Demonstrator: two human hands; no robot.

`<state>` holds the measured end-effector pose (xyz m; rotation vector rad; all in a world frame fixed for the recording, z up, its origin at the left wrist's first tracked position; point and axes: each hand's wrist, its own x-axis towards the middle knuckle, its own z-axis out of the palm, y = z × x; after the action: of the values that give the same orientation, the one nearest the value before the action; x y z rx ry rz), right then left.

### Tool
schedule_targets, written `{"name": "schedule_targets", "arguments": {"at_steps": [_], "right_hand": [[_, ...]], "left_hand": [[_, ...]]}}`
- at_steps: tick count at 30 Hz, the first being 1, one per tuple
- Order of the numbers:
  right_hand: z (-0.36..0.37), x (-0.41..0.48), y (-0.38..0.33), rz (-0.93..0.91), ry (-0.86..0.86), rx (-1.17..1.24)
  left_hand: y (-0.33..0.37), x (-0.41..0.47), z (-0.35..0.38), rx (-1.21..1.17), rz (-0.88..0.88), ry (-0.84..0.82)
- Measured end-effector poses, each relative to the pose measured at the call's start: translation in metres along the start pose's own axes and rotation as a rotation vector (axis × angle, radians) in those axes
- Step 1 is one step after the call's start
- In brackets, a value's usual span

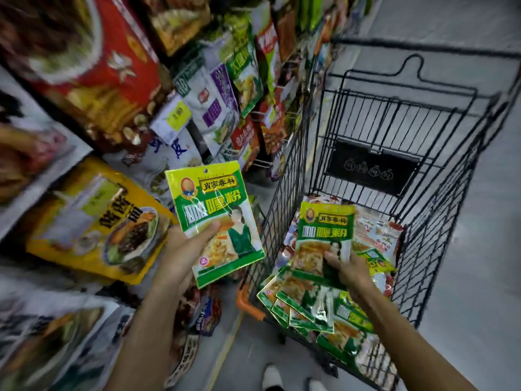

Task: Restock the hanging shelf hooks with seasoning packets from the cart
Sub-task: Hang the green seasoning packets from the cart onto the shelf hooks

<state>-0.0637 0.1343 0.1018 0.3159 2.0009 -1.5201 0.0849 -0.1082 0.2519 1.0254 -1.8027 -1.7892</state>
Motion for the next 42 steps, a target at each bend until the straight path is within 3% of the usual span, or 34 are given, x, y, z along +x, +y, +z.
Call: {"name": "schedule_targets", "arguments": {"at_steps": [11,19,22,30,42], "right_hand": [[0.061,-0.165,-0.249,-0.669,-0.551,-0.019],[0.119,-0.332,-0.330,-0.924,-0.982,0.049],[0.148,-0.380,-0.340,-0.969,-1.127,0.108],[0.226,-0.477,-0.338,-0.953,-1.277,0.017],[0.275,-0.557,-0.350,-0.943,-1.350,0.043]], "left_hand": [[0.195,-0.138,-0.102,0.053,0.587,0.349],[0.273,-0.260,-0.185,0.083,0.760,0.661],[0.284,-0.304,-0.219,0.108,0.774,0.775],[0.292,-0.385,-0.289,0.130,0.768,1.053],[0.292,-0.406,-0.328,0.116,0.818,1.167]]}}
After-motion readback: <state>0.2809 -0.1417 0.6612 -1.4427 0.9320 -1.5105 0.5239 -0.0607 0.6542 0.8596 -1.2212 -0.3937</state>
